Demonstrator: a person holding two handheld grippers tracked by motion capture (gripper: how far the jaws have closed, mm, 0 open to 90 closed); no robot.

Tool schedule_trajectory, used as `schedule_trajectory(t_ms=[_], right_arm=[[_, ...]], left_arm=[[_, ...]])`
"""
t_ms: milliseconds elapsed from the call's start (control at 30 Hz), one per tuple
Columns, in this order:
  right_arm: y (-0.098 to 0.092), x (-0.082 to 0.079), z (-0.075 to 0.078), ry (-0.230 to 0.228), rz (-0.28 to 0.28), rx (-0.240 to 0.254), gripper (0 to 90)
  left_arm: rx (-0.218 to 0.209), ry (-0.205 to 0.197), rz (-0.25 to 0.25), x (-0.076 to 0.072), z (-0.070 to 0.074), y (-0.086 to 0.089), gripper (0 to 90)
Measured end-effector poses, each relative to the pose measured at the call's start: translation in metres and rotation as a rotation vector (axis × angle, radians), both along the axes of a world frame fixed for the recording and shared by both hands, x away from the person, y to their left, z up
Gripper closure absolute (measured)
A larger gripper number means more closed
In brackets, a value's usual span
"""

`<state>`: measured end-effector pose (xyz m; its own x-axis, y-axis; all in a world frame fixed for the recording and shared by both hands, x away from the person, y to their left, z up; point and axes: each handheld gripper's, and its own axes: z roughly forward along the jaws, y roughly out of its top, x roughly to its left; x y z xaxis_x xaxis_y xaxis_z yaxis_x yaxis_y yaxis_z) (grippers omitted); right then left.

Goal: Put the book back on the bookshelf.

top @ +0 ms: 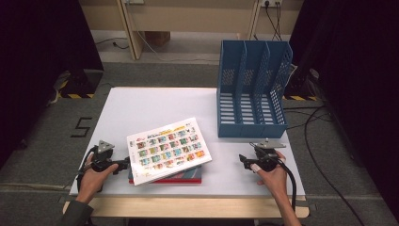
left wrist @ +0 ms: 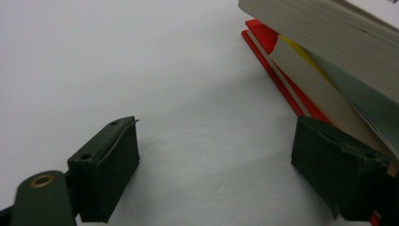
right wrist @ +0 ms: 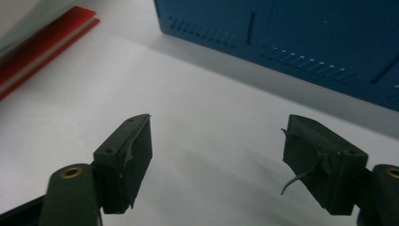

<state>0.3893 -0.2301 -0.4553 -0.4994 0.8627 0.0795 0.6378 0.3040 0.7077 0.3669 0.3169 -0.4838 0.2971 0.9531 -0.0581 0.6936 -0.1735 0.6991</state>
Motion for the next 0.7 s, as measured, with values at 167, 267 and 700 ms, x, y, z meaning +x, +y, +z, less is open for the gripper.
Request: schedule_trajectory(t_ms=[167,267,700], right_arm=[[0.006,-0.003,0.005,0.003,0.036,0.048,24.5],[0.01,-0.003,0.007,-0.004,0.05,0.057,25.4],[0.047,0.003,0.023,-0.018,0.141,0.092,34.0]], left_arm=[[-0.003,-0.002,0.002,0.0,0.0,0.0,14.7],[-0.009,0.0,0.001,0.0,0.0,0.001,15.2],[-0.049,-0.036,0.076,-0.013,0.021,0.007,15.5]])
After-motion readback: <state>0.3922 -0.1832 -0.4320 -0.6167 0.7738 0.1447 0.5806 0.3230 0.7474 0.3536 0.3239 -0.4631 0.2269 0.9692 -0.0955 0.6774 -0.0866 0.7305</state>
